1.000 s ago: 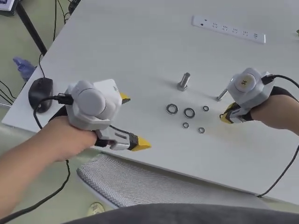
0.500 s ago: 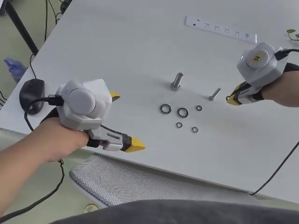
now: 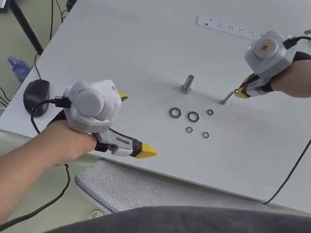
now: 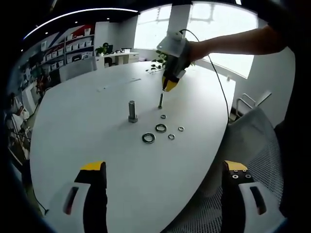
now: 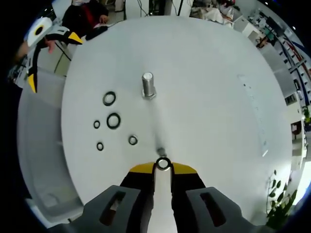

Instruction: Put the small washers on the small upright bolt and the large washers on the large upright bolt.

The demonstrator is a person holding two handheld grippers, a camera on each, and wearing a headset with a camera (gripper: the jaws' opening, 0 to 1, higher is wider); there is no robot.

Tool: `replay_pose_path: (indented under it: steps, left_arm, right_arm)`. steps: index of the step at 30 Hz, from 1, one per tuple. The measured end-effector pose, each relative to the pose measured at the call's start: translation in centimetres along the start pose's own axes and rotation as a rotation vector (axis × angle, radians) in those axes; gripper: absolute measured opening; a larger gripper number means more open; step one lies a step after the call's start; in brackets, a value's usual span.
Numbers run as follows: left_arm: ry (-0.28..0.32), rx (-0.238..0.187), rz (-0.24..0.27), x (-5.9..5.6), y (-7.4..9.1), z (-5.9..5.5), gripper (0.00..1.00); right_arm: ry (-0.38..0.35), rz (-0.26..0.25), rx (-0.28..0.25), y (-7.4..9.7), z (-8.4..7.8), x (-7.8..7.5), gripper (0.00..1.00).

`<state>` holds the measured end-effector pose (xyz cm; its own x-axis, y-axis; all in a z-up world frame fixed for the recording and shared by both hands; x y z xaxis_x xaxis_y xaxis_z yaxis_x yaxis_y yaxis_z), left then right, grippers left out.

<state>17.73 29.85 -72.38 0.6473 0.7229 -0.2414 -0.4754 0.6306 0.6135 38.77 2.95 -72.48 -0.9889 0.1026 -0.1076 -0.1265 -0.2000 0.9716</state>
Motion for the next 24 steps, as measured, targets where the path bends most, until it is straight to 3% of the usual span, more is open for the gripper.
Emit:
replay_pose_path:
  steps: [24]
  left_arm:
    - [0.005, 0.032, -0.009, 0.6, -0.3, -0.6, 0.95]
  right_arm:
    - [0.002, 0.036, 0.011, -1.8, 0.2, -0.2, 0.12]
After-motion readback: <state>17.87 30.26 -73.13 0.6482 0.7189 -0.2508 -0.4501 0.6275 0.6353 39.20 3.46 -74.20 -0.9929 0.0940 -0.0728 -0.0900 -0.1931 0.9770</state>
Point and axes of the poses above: the centre of the closed fingertips' face, and the gripper's own axes: y roughly backward along the fingers, x roughly to its left, z roughly out of its top, the point moved 8 cm from there along y, roughly backward along the fingers, and after that the axes turned 7 degrees about y, right-handed, at the moved point
